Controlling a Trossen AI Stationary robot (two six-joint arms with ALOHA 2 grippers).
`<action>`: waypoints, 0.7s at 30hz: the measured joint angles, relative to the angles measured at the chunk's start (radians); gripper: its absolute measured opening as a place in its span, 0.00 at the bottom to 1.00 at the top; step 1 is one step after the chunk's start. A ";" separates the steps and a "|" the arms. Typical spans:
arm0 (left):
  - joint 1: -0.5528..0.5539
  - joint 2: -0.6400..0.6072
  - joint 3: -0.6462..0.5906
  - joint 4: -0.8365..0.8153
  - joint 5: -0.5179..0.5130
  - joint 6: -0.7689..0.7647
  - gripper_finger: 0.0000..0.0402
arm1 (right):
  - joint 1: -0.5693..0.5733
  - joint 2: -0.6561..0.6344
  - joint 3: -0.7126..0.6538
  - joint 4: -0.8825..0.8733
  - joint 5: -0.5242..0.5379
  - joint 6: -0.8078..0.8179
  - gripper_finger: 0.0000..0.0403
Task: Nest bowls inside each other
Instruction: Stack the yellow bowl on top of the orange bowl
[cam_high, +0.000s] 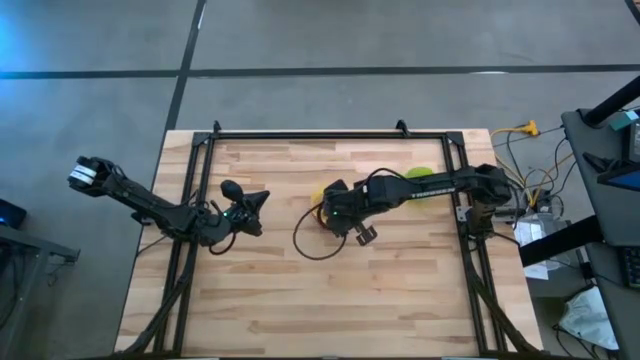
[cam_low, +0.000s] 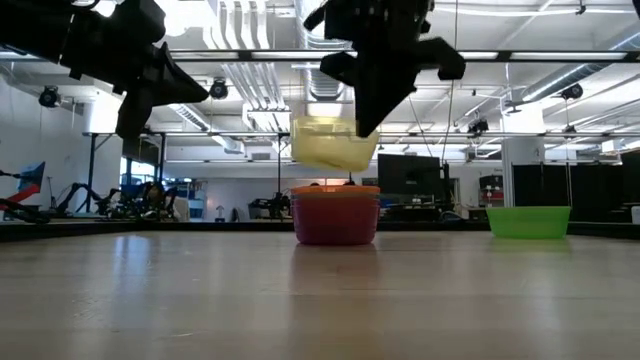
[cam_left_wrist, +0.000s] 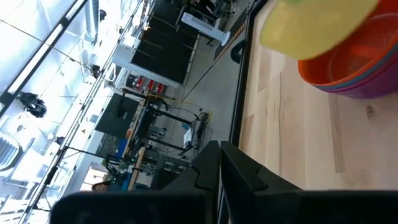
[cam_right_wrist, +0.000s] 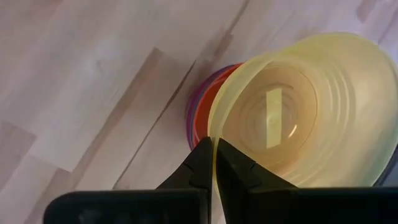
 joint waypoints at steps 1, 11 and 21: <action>0.000 0.000 0.000 0.000 0.000 0.000 0.00 | -0.003 0.008 0.000 -0.001 0.000 0.000 0.02; 0.000 0.000 0.000 0.000 0.001 -0.001 0.00 | -0.031 0.025 -0.014 0.008 -0.008 -0.001 0.02; 0.000 0.000 0.000 0.000 0.005 -0.002 0.00 | -0.031 0.024 -0.060 0.044 -0.014 -0.007 0.02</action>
